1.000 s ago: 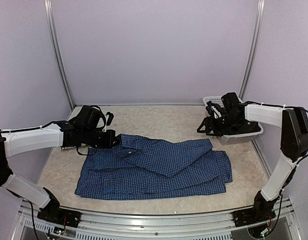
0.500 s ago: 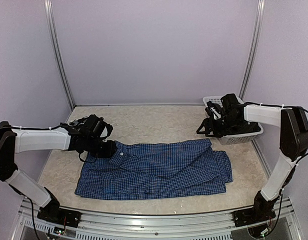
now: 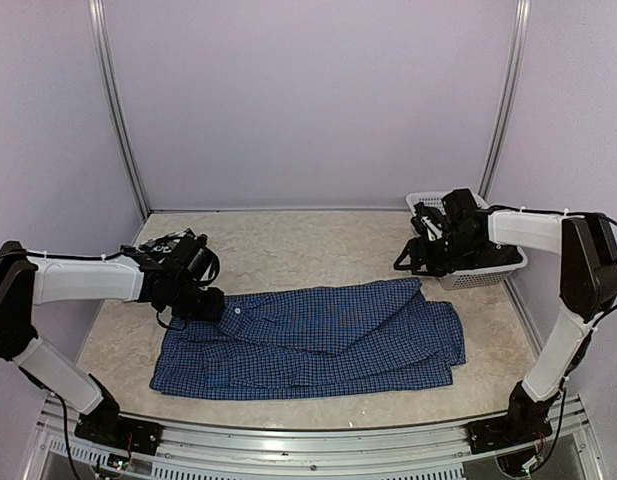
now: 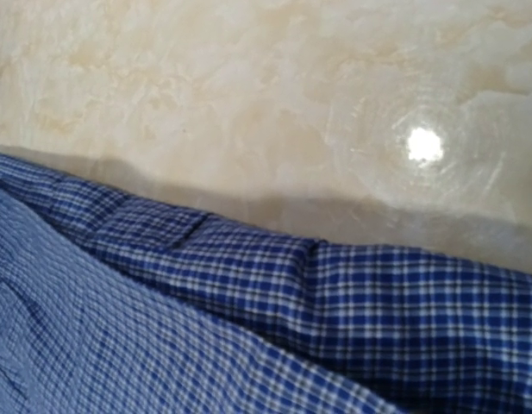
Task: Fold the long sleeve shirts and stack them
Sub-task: Smooth out the rectangle-folded shirt at the center of the board, then rotate the rectangle-folded shirt at the center of the board, then pick up the rectangle-folded shirt from the center of the board, then fold the rectangle-folded shirt at the center of the board.
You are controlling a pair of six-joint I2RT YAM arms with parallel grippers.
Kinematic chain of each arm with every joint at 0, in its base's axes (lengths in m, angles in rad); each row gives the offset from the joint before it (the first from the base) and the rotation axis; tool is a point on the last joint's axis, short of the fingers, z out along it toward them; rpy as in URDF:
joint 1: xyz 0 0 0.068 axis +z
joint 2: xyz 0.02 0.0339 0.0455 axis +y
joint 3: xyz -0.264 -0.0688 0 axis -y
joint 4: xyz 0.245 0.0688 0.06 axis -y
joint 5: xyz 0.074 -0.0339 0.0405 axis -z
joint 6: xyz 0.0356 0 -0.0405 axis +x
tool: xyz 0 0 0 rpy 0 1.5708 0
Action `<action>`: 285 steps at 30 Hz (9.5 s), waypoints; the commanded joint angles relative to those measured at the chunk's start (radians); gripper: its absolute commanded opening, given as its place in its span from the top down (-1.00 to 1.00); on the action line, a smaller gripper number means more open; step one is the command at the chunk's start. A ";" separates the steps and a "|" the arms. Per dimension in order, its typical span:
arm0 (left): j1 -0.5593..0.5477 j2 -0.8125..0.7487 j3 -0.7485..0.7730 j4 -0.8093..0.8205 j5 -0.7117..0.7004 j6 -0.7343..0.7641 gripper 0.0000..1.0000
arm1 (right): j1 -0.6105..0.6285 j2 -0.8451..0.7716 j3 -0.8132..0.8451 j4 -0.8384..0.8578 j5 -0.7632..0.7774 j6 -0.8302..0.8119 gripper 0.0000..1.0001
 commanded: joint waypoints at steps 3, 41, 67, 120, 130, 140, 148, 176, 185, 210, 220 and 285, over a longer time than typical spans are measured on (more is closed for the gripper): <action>-0.002 -0.049 0.028 -0.134 -0.218 -0.013 -0.56 | 0.066 -0.068 -0.052 -0.033 0.098 -0.009 -0.35; -0.126 0.254 0.133 0.043 0.044 0.108 -0.80 | 0.214 0.351 0.230 -0.110 0.472 -0.087 -0.23; -0.269 0.124 0.193 0.123 -0.076 -0.040 -0.98 | 0.181 0.402 0.545 0.068 0.560 -0.388 -0.46; -0.344 0.463 0.209 0.447 0.556 -0.084 -0.98 | 0.149 0.874 0.959 0.033 0.023 -0.075 -0.45; -0.343 0.512 0.406 0.400 0.338 0.030 -0.98 | 0.096 0.734 0.988 0.046 0.145 -0.131 -0.56; -0.342 0.210 0.297 0.355 0.161 0.247 -0.98 | 0.129 0.219 0.404 0.235 0.303 -0.180 -0.71; -0.357 -0.057 0.138 0.251 0.238 0.528 -0.90 | 0.318 -0.254 -0.143 0.254 0.411 -0.139 -0.60; -0.558 -0.071 -0.163 0.164 0.369 0.993 -0.75 | 1.266 -0.417 -0.619 0.125 0.724 0.336 -0.47; -0.564 -0.038 -0.167 0.220 0.244 1.013 -0.55 | 1.269 -0.421 -0.595 0.040 0.783 0.331 -0.47; -0.531 0.057 -0.106 0.095 0.309 0.974 0.45 | 1.205 -0.366 -0.580 0.042 0.772 0.285 0.11; -0.533 0.067 -0.096 0.094 0.319 0.973 0.49 | 1.273 -0.352 -0.489 -0.108 0.936 0.356 -0.43; -0.066 0.362 0.596 -0.421 1.039 0.879 1.00 | 0.349 -0.362 -0.427 0.161 -0.250 0.107 1.00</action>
